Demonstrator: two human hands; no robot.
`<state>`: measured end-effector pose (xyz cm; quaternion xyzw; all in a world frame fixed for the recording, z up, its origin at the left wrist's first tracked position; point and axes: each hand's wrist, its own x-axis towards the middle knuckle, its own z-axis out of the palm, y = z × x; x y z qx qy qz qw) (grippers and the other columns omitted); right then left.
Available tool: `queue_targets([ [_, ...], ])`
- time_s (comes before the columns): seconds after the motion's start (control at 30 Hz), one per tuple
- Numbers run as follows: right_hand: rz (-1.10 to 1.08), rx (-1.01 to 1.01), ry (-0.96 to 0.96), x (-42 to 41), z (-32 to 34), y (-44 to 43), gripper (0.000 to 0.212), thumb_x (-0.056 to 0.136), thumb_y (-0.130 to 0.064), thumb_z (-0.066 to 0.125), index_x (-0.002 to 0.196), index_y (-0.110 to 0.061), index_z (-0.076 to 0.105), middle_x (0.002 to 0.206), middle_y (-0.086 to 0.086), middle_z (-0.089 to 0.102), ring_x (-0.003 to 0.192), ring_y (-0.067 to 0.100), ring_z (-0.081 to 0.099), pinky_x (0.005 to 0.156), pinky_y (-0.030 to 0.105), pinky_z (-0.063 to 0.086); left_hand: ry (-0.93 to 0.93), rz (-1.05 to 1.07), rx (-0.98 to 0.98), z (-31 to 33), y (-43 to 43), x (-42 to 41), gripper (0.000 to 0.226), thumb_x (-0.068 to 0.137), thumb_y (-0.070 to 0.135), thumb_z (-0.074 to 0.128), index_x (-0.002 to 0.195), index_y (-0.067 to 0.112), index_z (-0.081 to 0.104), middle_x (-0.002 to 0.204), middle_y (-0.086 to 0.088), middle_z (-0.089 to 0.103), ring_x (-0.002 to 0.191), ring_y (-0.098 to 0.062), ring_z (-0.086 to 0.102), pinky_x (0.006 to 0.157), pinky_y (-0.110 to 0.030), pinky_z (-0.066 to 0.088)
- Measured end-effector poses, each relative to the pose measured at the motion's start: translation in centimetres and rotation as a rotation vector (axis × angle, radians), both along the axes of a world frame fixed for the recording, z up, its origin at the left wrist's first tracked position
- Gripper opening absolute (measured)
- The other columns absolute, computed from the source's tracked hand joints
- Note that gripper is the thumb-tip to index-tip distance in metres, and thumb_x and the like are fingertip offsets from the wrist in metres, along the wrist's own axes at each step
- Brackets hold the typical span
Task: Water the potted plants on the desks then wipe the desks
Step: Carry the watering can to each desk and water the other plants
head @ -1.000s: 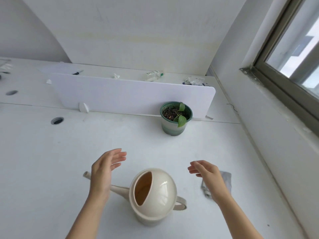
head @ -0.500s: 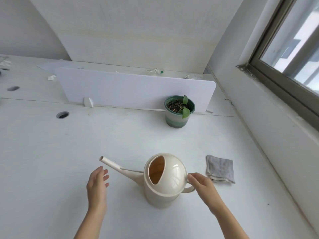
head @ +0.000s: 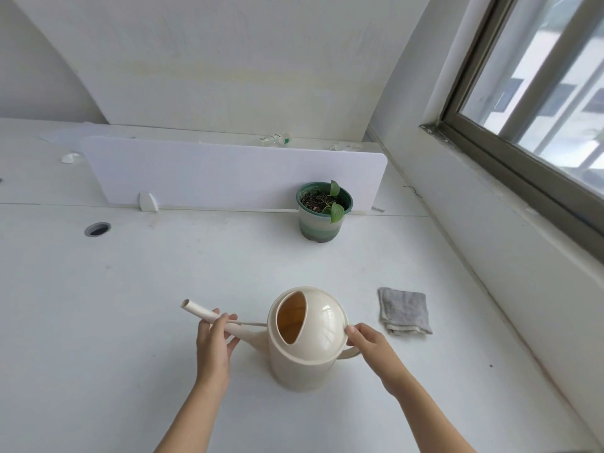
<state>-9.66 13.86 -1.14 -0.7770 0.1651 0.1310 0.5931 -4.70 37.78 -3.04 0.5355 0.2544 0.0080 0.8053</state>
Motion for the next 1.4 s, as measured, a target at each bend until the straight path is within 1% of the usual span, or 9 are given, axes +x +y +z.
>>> queue_targets([
  [0.2, -0.023, 0.029, 0.021, 0.2, -0.3, -0.2, 0.041, 0.075, -0.052, 0.055, 0.078, -0.011, 0.052, 0.081, -0.001, 0.054, 0.077, 0.01, 0.052, 0.073, 0.021, 0.037, -0.013, 0.073, -0.025, 0.4, -1.0, -0.7, 0.015, 0.094, 0.011, 0.042, 0.109, 0.009, 0.041, 0.09, -0.007, 0.055, 0.1, -0.027, 0.05, 0.089, -0.038, 0.04],
  [0.37, -0.027, 0.086, -0.024, 0.1, 0.0, -0.8, 0.06, 0.057, -0.067, 0.056, 0.075, -0.01, 0.052, 0.09, 0.006, 0.058, 0.108, 0.033, 0.057, 0.077, 0.026, 0.04, -0.025, 0.135, -0.015, 1.6, -1.7, -2.0, 0.011, 0.095, 0.014, 0.041, 0.085, 0.015, 0.047, 0.083, -0.006, 0.051, 0.093, -0.026, 0.05, 0.082, -0.036, 0.042],
  [0.47, -0.016, 0.113, -0.051, -0.3, 1.6, -1.6, 0.056, 0.054, -0.068, 0.057, 0.066, -0.015, 0.043, 0.084, 0.005, 0.05, 0.101, 0.039, 0.057, 0.072, 0.027, 0.037, -0.069, 0.173, -0.029, 2.9, -2.4, -3.6, 0.011, 0.095, 0.015, 0.04, 0.088, 0.017, 0.048, 0.085, -0.006, 0.052, 0.085, -0.021, 0.054, 0.078, -0.032, 0.044],
  [0.63, 0.077, 0.178, -0.12, -1.7, 4.4, -3.1, 0.036, 0.08, -0.044, 0.062, 0.062, -0.015, 0.052, 0.085, 0.004, 0.065, 0.098, 0.024, 0.063, 0.075, 0.024, 0.042, -0.171, 0.249, -0.03, 5.8, -3.5, -7.4, 0.017, 0.096, 0.016, 0.038, 0.083, 0.018, 0.048, 0.087, -0.008, 0.056, 0.082, -0.02, 0.056, 0.074, -0.03, 0.046],
  [0.77, 0.153, 0.208, -0.14, -3.3, 6.6, -3.6, 0.031, 0.086, -0.031, 0.058, 0.065, -0.008, 0.051, 0.072, -0.003, 0.065, 0.078, 0.006, 0.059, 0.068, 0.019, 0.039, -0.248, 0.31, 0.005, 7.8, -3.9, -11.4, 0.019, 0.097, 0.015, 0.036, 0.084, 0.016, 0.05, 0.091, -0.009, 0.058, 0.086, -0.02, 0.058, 0.078, -0.032, 0.046],
  [0.93, 0.311, 0.281, -0.166, -5.1, 8.2, -2.5, 0.029, 0.085, -0.032, 0.06, 0.077, -0.005, 0.053, 0.067, -0.004, 0.062, 0.068, 0.0, 0.061, 0.052, 0.006, 0.044, -0.305, 0.441, 0.061, 9.1, -3.3, -16.8, 0.02, 0.095, 0.012, 0.036, 0.082, 0.014, 0.051, 0.094, -0.008, 0.058, 0.088, -0.02, 0.058, 0.08, -0.031, 0.045],
  [1.07, 0.447, 0.32, -0.149, -6.7, 8.9, 0.7, 0.044, 0.066, -0.048, 0.06, 0.083, -0.008, 0.056, 0.068, -0.003, 0.064, 0.061, -0.008, 0.064, 0.064, 0.016, 0.044, -0.317, 0.54, 0.091, 9.5, -1.4, -21.5, 0.021, 0.096, 0.011, 0.034, 0.083, 0.017, 0.05, 0.098, -0.007, 0.056, 0.089, -0.018, 0.057, 0.08, -0.03, 0.044],
  [1.33, 0.621, 0.322, -0.115, -10.5, 9.3, 9.9, 0.048, 0.062, -0.052, 0.059, 0.084, -0.009, 0.057, 0.073, 0.0, 0.064, 0.064, -0.007, 0.065, 0.071, 0.022, 0.042, -0.322, 0.717, 0.105, 9.7, 5.3, -28.9, 0.023, 0.096, 0.01, 0.034, 0.079, 0.016, 0.048, 0.087, -0.006, 0.056, 0.081, -0.014, 0.059, 0.067, -0.018, 0.054],
  [1.4, 0.652, 0.319, -0.108, -11.5, 9.2, 12.7, 0.051, 0.063, -0.053, 0.061, 0.085, -0.008, 0.059, 0.075, 0.001, 0.065, 0.066, -0.004, 0.066, 0.077, 0.026, 0.043, -0.311, 0.75, 0.101, 9.5, 7.6, -30.5, 0.023, 0.096, 0.011, 0.034, 0.079, 0.016, 0.047, 0.089, -0.005, 0.056, 0.084, -0.015, 0.058, 0.071, -0.023, 0.05],
])
